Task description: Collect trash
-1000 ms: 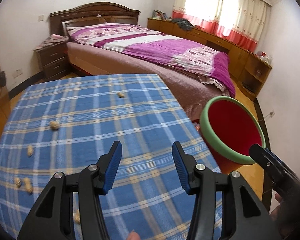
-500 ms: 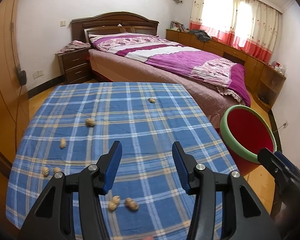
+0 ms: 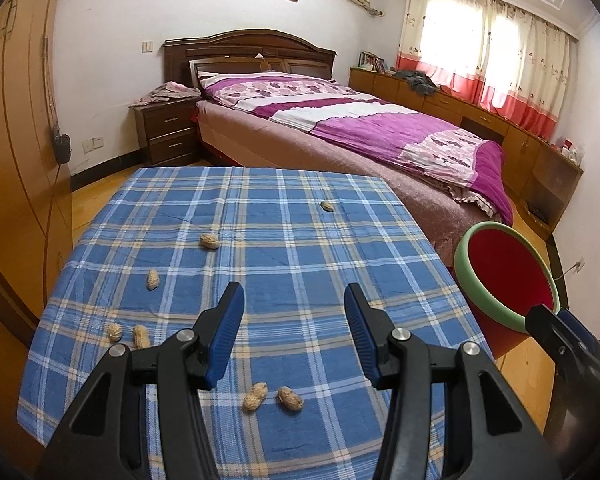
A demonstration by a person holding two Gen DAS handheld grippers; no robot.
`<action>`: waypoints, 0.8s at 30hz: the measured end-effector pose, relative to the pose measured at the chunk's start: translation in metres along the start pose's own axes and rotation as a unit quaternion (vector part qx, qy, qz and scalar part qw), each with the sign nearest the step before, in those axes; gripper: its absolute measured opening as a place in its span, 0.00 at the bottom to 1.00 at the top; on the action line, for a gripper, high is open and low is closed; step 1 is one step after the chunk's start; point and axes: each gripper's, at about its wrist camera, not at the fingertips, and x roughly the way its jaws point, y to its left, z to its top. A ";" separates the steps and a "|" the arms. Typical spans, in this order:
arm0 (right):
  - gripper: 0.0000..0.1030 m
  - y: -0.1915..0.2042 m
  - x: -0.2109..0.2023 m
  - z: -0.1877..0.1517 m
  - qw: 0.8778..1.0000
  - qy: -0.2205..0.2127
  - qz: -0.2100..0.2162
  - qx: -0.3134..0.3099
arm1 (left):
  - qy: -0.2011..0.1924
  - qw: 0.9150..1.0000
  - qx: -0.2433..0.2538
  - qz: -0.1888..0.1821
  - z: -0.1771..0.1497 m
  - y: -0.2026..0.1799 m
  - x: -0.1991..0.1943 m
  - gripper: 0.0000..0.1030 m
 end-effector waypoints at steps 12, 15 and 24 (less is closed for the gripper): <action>0.89 0.001 -0.001 -0.001 1.000 0.000 0.000 -0.001 | -0.004 1.000 -0.001 0.002 0.000 0.001 -0.004 0.51; 0.89 0.001 -0.001 -0.001 1.000 0.000 0.001 -0.001 | -0.004 1.000 -0.001 0.001 0.000 0.001 -0.004 0.51; 0.89 0.001 -0.001 -0.001 1.000 0.000 0.001 -0.001 | -0.004 1.000 -0.001 0.001 0.000 0.001 -0.004 0.51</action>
